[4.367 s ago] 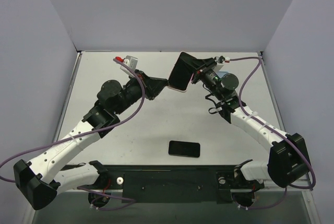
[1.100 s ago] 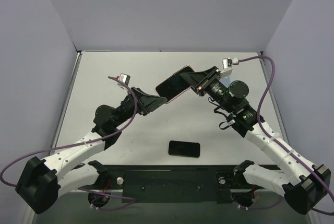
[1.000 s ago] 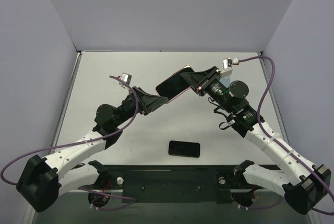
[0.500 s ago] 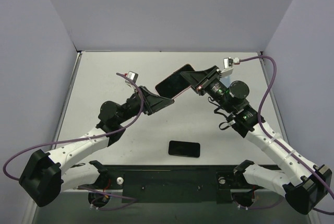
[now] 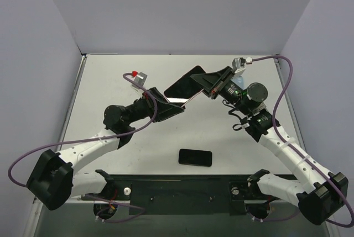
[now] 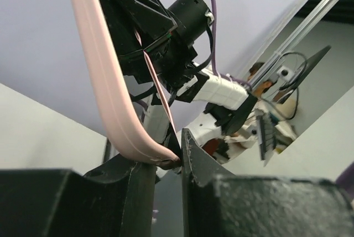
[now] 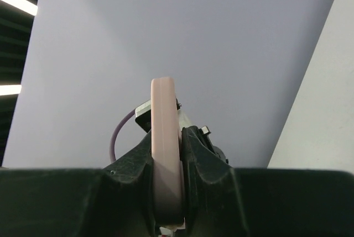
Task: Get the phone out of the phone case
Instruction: Remove the phone case from the phone.
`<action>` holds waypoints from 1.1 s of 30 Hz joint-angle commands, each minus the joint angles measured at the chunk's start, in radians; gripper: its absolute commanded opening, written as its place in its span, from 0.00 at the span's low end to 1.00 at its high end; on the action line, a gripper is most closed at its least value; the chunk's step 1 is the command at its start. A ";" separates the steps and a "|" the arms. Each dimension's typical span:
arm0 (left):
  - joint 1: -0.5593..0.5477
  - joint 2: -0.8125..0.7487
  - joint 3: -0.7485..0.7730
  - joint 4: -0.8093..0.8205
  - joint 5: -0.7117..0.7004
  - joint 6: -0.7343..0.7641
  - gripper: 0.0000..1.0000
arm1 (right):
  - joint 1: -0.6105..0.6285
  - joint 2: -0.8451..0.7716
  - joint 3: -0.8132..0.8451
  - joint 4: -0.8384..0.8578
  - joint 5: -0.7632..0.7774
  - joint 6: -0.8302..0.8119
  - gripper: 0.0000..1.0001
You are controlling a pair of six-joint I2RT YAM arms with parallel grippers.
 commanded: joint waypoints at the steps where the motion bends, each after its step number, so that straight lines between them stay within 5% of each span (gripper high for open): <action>1: 0.018 0.043 0.036 0.072 0.226 0.261 0.00 | 0.002 0.035 0.013 0.370 -0.147 0.351 0.00; 13: 0.026 0.204 0.059 0.475 0.272 0.124 0.00 | 0.021 0.165 -0.024 0.710 -0.156 0.664 0.00; 28: 0.063 0.218 0.114 0.459 0.404 0.192 0.00 | 0.031 0.206 -0.065 0.834 -0.137 0.778 0.00; 31: 0.072 0.156 0.099 0.330 0.404 0.305 0.00 | 0.032 0.211 -0.053 0.833 -0.136 0.790 0.00; 33: 0.066 0.093 0.105 0.108 0.402 0.500 0.00 | 0.032 0.204 -0.048 0.796 -0.151 0.781 0.00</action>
